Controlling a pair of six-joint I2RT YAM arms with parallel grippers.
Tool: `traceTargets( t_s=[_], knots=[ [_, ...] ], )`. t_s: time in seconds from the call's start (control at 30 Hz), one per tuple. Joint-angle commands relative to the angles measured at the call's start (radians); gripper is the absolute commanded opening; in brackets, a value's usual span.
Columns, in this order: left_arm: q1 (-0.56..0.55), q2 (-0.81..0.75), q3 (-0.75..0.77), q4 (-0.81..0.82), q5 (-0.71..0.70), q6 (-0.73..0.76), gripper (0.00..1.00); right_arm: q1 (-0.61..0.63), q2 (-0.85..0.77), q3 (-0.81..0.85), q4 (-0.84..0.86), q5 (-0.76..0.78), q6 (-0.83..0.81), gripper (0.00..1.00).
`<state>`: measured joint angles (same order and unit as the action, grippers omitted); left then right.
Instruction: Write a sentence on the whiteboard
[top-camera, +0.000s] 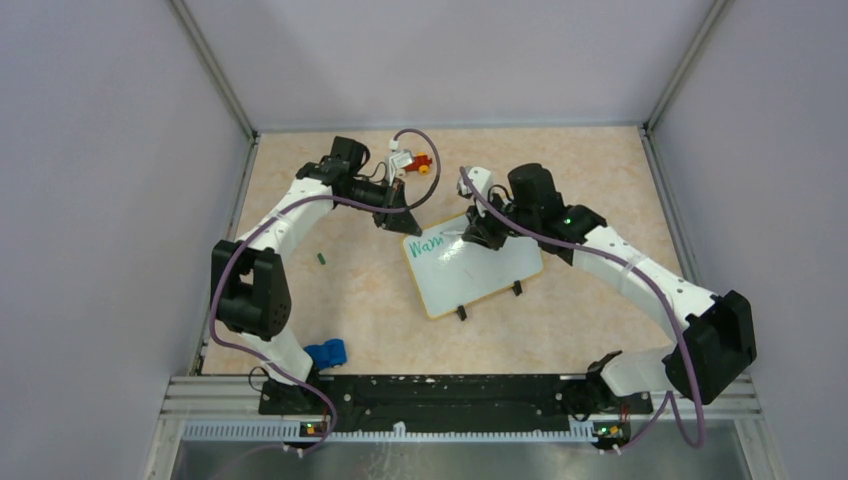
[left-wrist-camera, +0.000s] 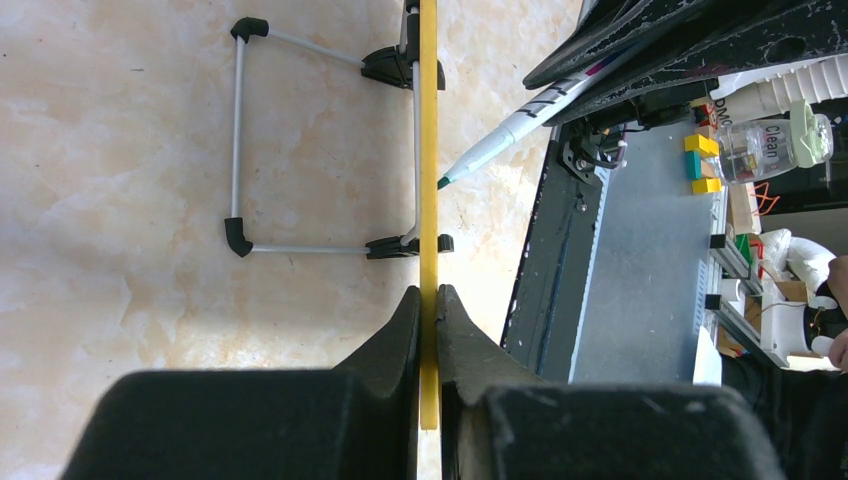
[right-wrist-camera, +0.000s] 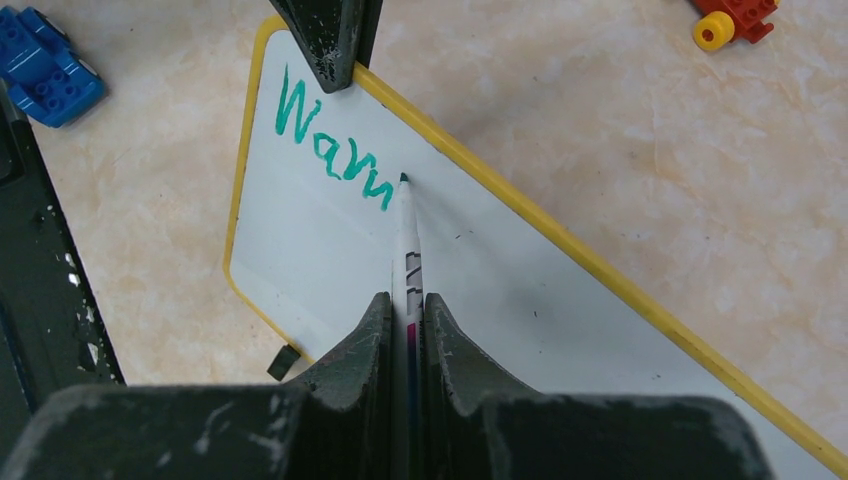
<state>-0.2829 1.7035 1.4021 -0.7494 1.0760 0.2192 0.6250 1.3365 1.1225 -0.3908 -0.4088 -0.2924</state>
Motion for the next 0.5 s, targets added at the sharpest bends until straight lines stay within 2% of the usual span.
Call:
traceTargets(
  t_s=[0.0,0.47],
  knots=[
    [-0.012,-0.031,-0.011,-0.007,-0.006,0.025,0.00,-0.011,-0.005,0.023,0.015,0.006,-0.011,0.00],
    [-0.011,-0.033,-0.011,-0.007,-0.006,0.021,0.00,-0.011,-0.018,-0.023,0.007,-0.017,-0.024,0.00]
  ],
)
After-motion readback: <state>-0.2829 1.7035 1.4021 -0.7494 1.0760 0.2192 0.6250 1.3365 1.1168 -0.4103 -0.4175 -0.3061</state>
